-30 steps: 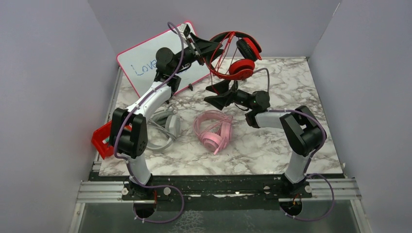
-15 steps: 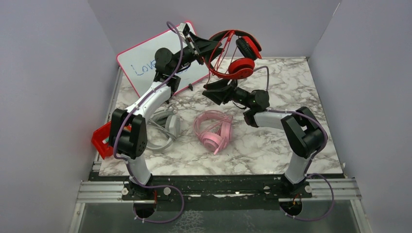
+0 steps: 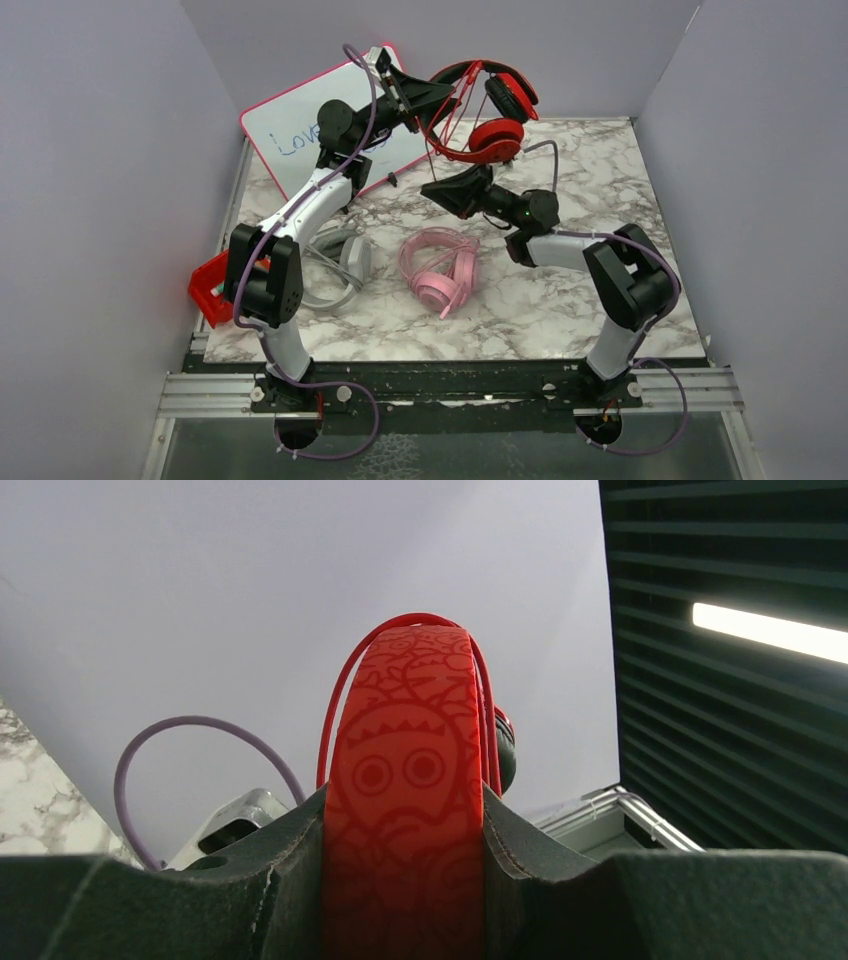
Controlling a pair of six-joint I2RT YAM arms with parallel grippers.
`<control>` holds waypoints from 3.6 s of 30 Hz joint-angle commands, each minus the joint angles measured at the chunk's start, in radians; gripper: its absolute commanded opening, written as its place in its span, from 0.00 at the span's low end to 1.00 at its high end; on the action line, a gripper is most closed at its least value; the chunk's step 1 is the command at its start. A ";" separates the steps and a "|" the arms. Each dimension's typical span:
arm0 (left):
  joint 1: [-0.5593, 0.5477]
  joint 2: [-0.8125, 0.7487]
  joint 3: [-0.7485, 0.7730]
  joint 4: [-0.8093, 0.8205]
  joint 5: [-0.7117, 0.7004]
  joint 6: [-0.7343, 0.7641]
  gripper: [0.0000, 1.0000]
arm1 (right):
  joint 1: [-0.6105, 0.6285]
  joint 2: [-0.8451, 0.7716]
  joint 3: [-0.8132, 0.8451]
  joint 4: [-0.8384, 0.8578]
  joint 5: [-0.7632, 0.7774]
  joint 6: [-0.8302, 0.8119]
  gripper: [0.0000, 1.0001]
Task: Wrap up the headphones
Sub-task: Wrap the headphones cable around the headphones.
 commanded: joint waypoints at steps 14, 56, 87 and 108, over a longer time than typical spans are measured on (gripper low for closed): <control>0.102 -0.082 -0.021 0.024 0.040 0.108 0.00 | -0.084 -0.194 -0.228 0.281 -0.296 0.158 0.01; 0.039 -0.342 -0.090 -0.717 0.320 0.831 0.00 | -0.189 -0.243 -0.050 -0.245 -0.189 -0.732 0.01; 0.029 -0.338 -0.066 -0.456 0.713 1.549 0.00 | -0.284 -0.129 0.627 -1.265 -0.749 -0.967 0.01; -0.254 -0.485 -0.159 -0.965 -0.102 2.713 0.00 | -0.259 -0.223 0.744 -1.680 -0.371 -1.144 0.09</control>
